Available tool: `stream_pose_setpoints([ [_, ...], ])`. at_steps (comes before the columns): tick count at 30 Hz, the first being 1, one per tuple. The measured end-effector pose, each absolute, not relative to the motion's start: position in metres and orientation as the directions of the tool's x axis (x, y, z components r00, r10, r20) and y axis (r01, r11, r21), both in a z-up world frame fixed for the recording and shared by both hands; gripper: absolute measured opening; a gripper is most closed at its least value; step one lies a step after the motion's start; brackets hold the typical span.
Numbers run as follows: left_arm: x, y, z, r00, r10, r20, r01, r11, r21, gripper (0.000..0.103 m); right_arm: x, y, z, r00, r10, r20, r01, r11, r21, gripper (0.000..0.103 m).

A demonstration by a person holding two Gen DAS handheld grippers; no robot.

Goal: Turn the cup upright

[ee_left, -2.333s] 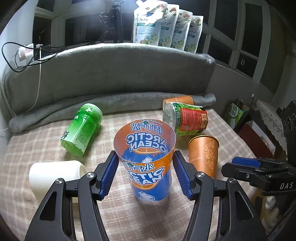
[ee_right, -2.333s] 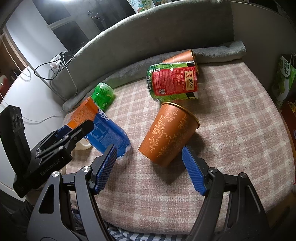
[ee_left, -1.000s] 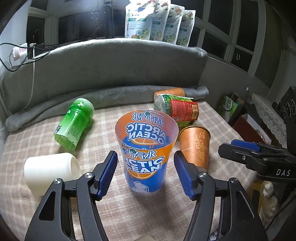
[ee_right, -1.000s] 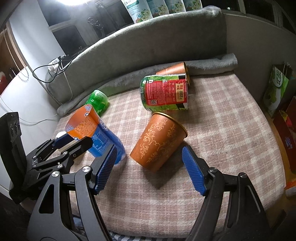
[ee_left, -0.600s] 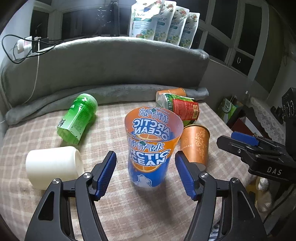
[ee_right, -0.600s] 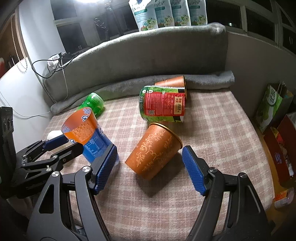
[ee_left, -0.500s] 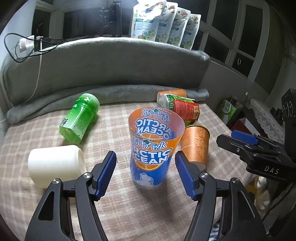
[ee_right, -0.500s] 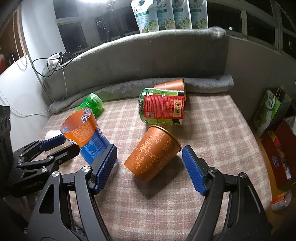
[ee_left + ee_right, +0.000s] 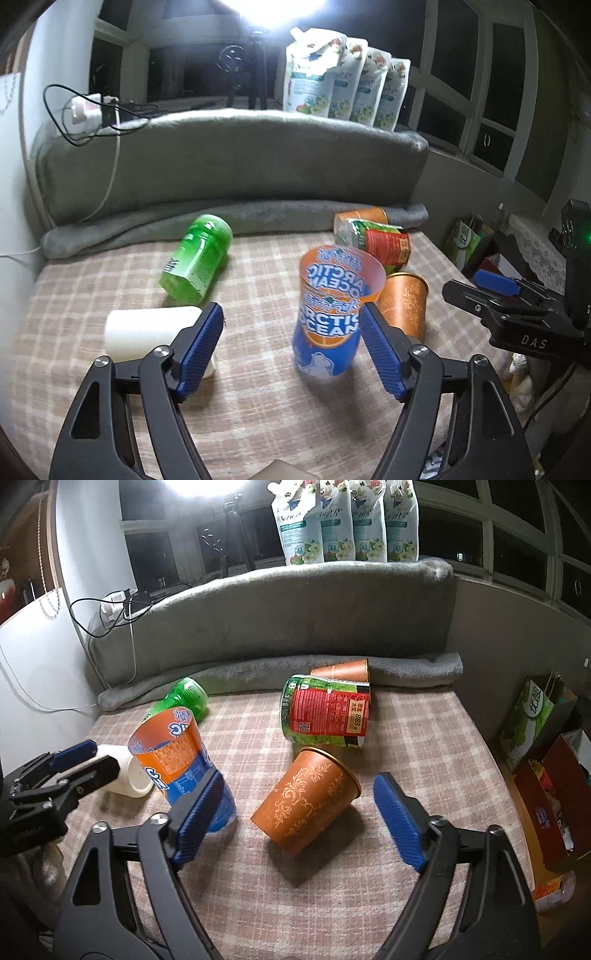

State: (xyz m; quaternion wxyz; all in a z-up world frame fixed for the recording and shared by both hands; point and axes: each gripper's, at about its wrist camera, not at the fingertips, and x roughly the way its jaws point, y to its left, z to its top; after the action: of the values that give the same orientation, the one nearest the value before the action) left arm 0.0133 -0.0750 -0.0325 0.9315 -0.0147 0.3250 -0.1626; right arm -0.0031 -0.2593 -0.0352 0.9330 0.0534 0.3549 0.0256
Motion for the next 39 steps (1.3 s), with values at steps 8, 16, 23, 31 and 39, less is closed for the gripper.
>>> stream_pose_setpoints([
  [8, 0.009, -0.058, -0.024, 0.793, -0.252, -0.554, 0.229, 0.967, -0.111, 0.08, -0.007, -0.257, -0.028, 0.78, 0.061, -0.623, -0.008, 0.996, 0.089, 0.093],
  [16, 0.007, -0.045, -0.017, 0.842, -0.179, -0.509, 0.164, 0.984, -0.076, 0.081, -0.01, -0.254, -0.022, 0.81, 0.022, -0.586, 0.011, 0.998, 0.054, 0.094],
  [23, 0.006, -0.035, -0.012, 0.862, -0.147, -0.485, 0.126, 0.989, -0.076, 0.081, -0.01, -0.254, -0.019, 0.822, -0.006, -0.569, 0.036, 0.999, 0.04, 0.094],
  [31, -0.002, -0.031, 0.002, 0.911, -0.093, -0.401, 0.085, 0.996, -0.039, 0.087, -0.012, -0.249, -0.007, 0.857, -0.051, -0.513, 0.061, 0.998, 0.001, 0.099],
  [39, -0.008, -0.029, 0.012, 0.942, -0.075, -0.327, 0.068, 0.997, -0.032, 0.103, -0.016, -0.244, 0.007, 0.897, -0.088, -0.434, 0.09, 0.996, -0.016, 0.103],
])
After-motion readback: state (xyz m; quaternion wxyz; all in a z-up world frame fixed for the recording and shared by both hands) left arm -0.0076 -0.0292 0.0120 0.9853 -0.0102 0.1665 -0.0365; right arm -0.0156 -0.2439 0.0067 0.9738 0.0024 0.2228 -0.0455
